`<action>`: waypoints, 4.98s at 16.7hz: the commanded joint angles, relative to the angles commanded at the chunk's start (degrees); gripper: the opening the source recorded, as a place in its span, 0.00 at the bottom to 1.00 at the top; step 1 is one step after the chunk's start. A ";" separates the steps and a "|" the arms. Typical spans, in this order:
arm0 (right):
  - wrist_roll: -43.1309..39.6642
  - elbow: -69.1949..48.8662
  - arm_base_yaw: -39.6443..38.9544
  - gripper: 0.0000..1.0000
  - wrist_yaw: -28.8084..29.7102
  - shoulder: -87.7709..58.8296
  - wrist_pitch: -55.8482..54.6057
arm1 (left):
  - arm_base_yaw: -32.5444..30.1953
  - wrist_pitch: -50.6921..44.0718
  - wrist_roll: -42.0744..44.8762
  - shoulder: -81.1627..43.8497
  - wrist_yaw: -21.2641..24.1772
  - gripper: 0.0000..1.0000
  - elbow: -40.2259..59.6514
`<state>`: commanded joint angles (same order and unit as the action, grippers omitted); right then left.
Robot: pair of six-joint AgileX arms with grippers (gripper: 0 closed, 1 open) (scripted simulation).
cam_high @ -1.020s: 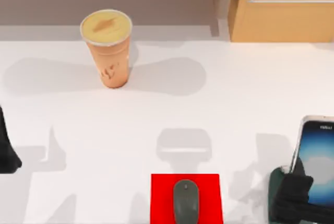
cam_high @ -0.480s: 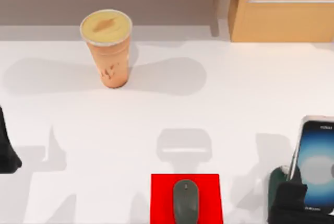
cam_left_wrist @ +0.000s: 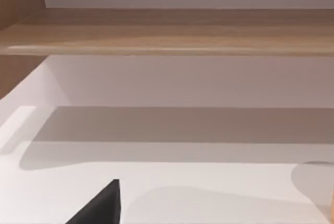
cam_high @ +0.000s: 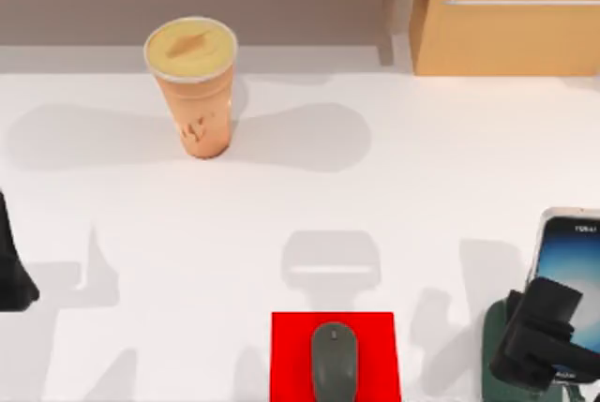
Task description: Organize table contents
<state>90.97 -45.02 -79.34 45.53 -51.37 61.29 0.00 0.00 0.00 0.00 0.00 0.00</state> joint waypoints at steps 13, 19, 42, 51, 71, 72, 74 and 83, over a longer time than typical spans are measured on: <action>-52.90 16.86 44.06 1.00 -34.90 38.51 -42.40 | 0.00 0.00 0.00 0.00 0.00 1.00 0.00; -78.73 34.07 68.27 1.00 -42.67 48.62 -55.94 | 0.00 0.00 0.00 0.00 0.00 1.00 0.00; -90.97 45.03 79.34 1.00 -45.53 51.37 -61.29 | -14.71 23.59 -1.84 -36.82 -11.80 1.00 2.49; -90.97 45.03 79.34 1.00 -45.53 51.37 -61.29 | -28.73 58.87 -2.24 -92.25 -22.03 1.00 16.29; -90.97 45.03 79.34 1.00 -45.53 51.37 -61.29 | -30.32 89.90 0.16 -129.01 -27.25 1.00 39.46; -90.97 45.03 79.34 1.00 -45.53 51.37 -61.29 | -29.92 89.25 0.18 -129.32 -26.95 1.00 40.46; -90.97 45.03 79.34 1.00 -45.53 51.37 -61.29 | -29.12 87.67 0.16 -130.06 -26.11 1.00 42.82; -90.97 45.03 79.34 1.00 -45.53 51.37 -61.29 | -28.19 85.90 0.15 -130.80 -25.18 0.77 45.30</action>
<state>0.00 0.00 0.00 0.00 0.00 0.00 -28.19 85.90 0.15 -130.80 -25.18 45.30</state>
